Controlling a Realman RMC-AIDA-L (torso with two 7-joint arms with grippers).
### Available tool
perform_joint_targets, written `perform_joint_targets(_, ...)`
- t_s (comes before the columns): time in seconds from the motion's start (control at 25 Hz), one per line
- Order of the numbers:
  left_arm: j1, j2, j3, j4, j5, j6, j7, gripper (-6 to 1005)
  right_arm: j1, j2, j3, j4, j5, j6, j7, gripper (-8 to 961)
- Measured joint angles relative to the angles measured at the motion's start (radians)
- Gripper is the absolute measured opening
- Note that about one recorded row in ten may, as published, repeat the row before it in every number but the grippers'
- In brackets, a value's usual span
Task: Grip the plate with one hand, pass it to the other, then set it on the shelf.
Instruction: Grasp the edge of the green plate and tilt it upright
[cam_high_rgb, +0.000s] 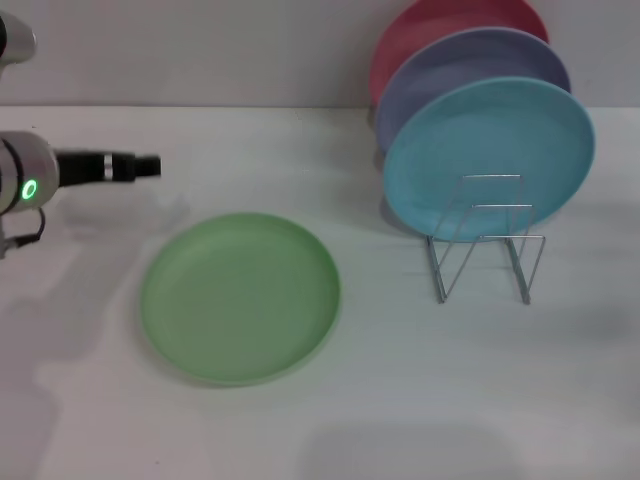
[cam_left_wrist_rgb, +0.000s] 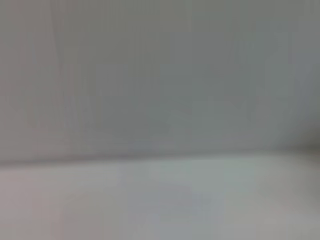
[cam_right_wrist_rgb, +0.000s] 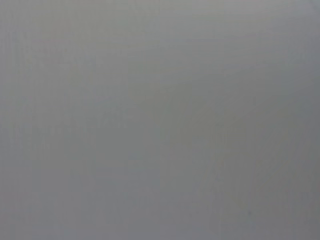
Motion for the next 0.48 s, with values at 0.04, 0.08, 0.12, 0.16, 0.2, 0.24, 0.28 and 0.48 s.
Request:
perform_joint_targets(0.04,-0.012,-0.001,-0.023,0.016,0.000,-0.106,0.000,860,0.002,-0.001,-0.003,0.000,0.000,0.000,-0.004,640)
perform_joint_targets(0.08,-0.012,-0.001,-0.023,0.016,0.000,-0.106,0.000,860,0.002,-0.001,-0.003,0.000,0.000,0.000,-0.004,640)
perform_joint_targets(0.12,-0.016,-0.001,-0.031,0.021,-0.001,-0.140,0.000,860,0.003,-0.001,-0.004,0.000,0.001,-0.001,-0.005,640)
perform_joint_targets(0.16,-0.031,-0.001,-0.051,0.032,-0.011,-0.225,0.001,860,0.004,-0.002,-0.004,0.000,0.002,-0.003,-0.005,640)
perform_joint_targets(0.2,-0.038,-0.001,-0.060,0.035,-0.018,-0.261,0.002,860,0.006,-0.002,-0.004,0.000,0.003,-0.004,-0.005,640)
perform_joint_targets(0.24,-0.047,-0.001,-0.072,0.036,-0.027,-0.299,0.004,860,0.012,-0.004,-0.004,-0.001,0.005,-0.005,-0.005,640)
perform_joint_targets(0.28,-0.047,-0.001,-0.072,0.036,-0.027,-0.299,0.004,860,0.012,-0.004,-0.004,-0.001,0.005,-0.005,-0.005,640)
perform_joint_targets(0.48,-0.098,-0.001,-0.122,0.027,-0.063,-0.470,0.000,860,0.026,-0.007,-0.001,-0.013,0.008,0.000,-0.005,640)
